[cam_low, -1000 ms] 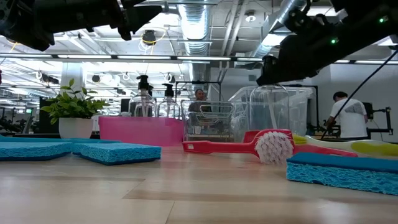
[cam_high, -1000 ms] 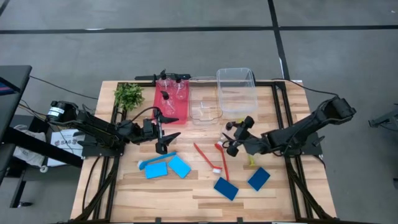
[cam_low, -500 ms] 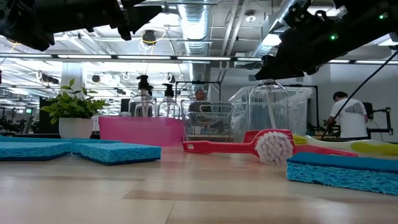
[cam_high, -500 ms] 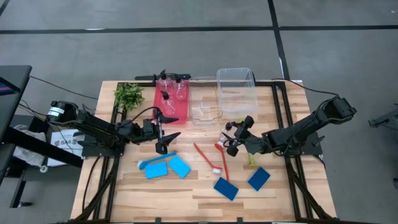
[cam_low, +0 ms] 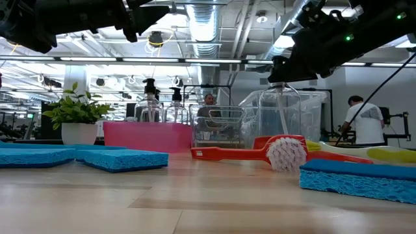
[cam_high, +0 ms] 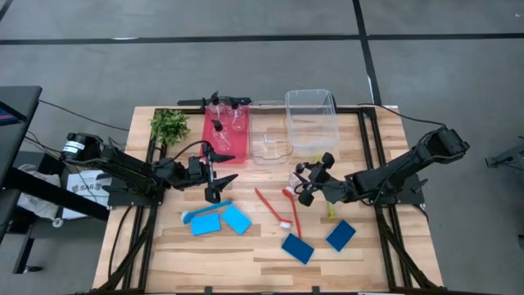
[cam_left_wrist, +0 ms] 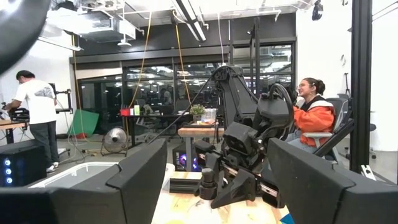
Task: Pick & Place Kitchen Sink Supplies
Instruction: Put the transparent soap dispenser into the red bin
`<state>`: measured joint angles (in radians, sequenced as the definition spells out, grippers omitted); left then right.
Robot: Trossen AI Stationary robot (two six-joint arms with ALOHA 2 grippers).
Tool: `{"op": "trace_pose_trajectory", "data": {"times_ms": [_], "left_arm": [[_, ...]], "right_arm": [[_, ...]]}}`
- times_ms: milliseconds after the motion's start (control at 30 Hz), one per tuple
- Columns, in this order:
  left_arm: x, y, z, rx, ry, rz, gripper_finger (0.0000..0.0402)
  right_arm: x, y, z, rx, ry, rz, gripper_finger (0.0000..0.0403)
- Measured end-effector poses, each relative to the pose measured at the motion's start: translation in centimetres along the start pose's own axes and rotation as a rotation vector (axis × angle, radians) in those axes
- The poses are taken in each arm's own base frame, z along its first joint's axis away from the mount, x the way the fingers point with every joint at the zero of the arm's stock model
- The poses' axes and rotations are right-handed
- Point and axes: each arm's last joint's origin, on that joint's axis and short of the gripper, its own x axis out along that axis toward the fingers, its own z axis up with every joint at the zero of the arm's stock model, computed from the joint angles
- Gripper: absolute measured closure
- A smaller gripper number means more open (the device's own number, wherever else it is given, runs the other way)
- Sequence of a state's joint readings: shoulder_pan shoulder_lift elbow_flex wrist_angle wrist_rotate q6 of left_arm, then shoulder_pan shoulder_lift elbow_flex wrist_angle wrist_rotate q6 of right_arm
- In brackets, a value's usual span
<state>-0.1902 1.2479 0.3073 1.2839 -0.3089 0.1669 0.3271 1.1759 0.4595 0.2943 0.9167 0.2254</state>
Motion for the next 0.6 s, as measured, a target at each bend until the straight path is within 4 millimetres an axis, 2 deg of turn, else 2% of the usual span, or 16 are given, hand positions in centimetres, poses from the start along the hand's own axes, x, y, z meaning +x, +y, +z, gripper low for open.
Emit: {"op": "trace_pose_trajectory", "data": {"times_ms": [233, 467, 600], "left_arm": [[0.0, 0.0, 0.0, 0.0, 0.0, 0.0, 0.0121], [0.0, 0.0, 0.0, 0.0, 0.0, 0.0, 0.0121], [0.0, 0.0, 0.0, 0.0, 0.0, 0.0, 0.0121]], "right_arm": [[0.0, 0.0, 0.01, 0.001, 0.0, 0.0, 0.0269], [0.0, 0.0, 0.0, 0.001, 0.0, 0.0, 0.0245], [0.0, 0.0, 0.0, 0.0, 0.0, 0.0, 0.0251]]}}
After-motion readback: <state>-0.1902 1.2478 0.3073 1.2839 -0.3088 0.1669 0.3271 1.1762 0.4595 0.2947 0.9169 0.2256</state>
